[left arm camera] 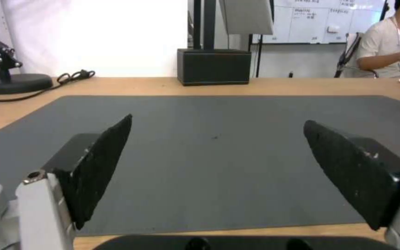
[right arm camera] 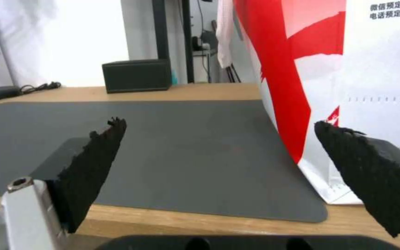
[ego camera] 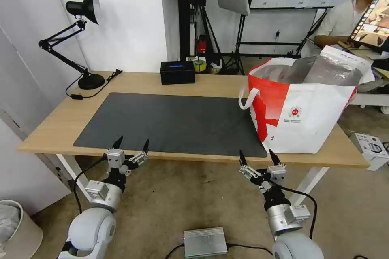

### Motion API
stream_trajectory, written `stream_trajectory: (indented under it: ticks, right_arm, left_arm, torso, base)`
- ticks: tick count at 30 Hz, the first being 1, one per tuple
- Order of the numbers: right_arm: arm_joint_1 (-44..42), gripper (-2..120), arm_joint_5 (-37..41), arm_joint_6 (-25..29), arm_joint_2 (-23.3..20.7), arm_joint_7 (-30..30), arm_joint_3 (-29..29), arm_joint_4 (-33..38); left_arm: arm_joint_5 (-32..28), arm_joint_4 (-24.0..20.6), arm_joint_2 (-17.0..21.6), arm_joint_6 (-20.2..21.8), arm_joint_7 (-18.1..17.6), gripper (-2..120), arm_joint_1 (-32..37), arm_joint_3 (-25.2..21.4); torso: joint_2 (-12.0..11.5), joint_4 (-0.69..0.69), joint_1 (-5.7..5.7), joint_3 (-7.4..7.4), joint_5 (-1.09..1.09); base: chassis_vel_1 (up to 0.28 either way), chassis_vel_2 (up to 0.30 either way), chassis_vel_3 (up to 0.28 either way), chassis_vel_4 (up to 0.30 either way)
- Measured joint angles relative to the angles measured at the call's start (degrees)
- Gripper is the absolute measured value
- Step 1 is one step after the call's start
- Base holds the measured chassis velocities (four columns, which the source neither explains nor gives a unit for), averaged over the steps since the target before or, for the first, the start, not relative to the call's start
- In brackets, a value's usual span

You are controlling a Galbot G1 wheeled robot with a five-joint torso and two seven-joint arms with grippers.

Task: Pick up the trash from the table and place it into the takeout bag.

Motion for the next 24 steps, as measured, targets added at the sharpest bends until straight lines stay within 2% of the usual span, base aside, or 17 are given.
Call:
stream_trajectory:
  ticks: [24]
  right_arm:
    - [0.0,100,0.0,0.0,0.0,0.0,0.0,0.0]
  left_arm:
    - [0.0,0.0,0.0,0.0,-0.1,100,0.0,0.0]
  torso:
    - [0.0,0.0,0.0,0.0,0.0]
  base:
    - [0.0,0.0,0.0,0.0]
